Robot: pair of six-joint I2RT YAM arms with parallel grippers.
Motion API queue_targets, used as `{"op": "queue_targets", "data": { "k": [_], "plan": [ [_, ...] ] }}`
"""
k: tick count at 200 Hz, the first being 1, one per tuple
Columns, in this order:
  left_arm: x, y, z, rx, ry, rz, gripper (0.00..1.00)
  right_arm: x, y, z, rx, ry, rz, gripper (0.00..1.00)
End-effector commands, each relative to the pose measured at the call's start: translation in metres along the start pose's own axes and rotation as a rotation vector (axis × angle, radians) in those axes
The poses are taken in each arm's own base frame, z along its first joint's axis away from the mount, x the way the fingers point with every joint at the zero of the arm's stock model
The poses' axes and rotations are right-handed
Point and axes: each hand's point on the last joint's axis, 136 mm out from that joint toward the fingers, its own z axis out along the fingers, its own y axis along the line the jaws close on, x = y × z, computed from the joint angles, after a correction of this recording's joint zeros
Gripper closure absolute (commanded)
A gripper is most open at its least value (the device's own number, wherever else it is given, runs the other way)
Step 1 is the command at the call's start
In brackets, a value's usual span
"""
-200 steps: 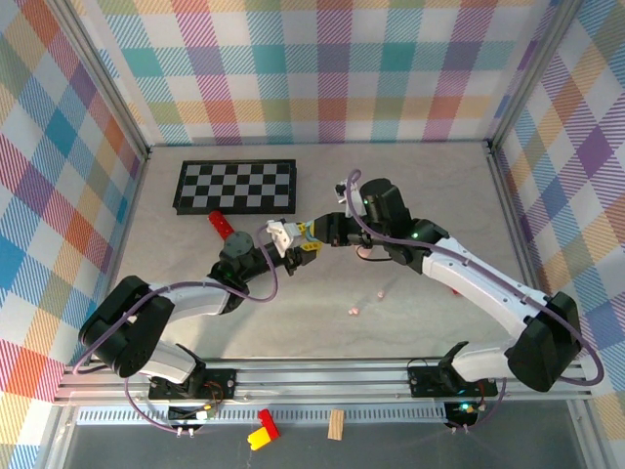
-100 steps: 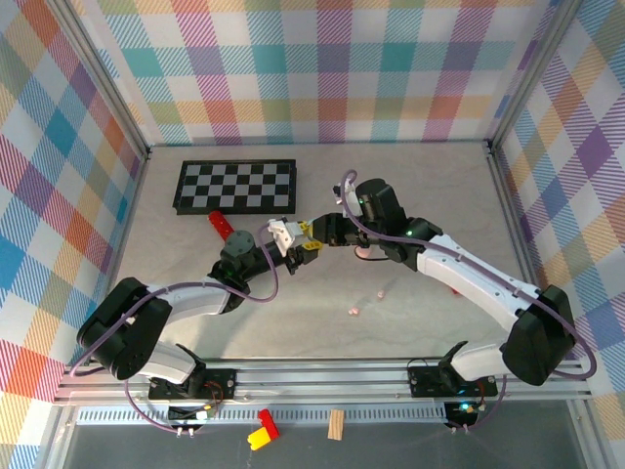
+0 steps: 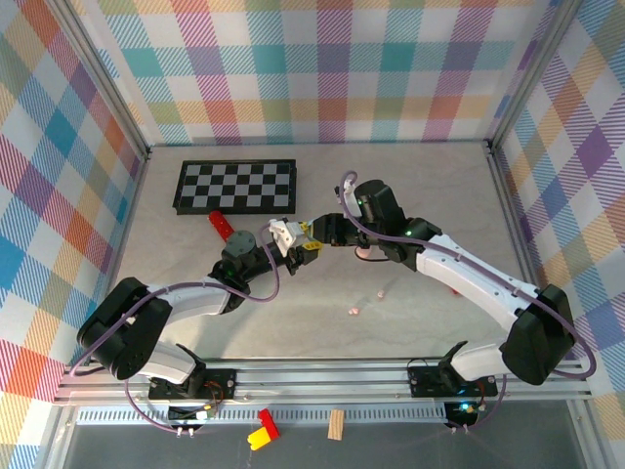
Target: Insert the wireless bluetooth earbuds into the charging case
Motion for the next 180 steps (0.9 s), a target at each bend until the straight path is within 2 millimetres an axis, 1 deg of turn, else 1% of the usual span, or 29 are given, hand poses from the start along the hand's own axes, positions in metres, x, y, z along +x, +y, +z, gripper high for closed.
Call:
{"op": "queue_targets", "data": {
  "k": [1, 30, 68, 134, 180],
  "plan": [
    [-0.03, -0.002, 0.001, 0.002, -0.084, 0.035, 0.71, -0.01, 0.009, -0.013, -0.011, -0.029, -0.02, 0.67],
    [-0.028, -0.001, 0.002, 0.002, -0.081, 0.032, 0.71, -0.013, 0.02, -0.02, -0.055, -0.046, -0.047, 0.66],
    [-0.026, -0.001, 0.002, 0.001, -0.078, 0.032, 0.71, -0.013, 0.021, -0.022, -0.06, -0.047, -0.059, 0.66],
    [-0.025, -0.005, 0.002, 0.021, -0.084, 0.031, 0.71, -0.015, 0.014, -0.016, -0.032, -0.056, -0.054, 0.66],
    [-0.026, -0.006, 0.003, 0.032, -0.09, 0.034, 0.71, -0.012, 0.016, -0.009, -0.049, -0.027, -0.061, 0.66]
  ]
}}
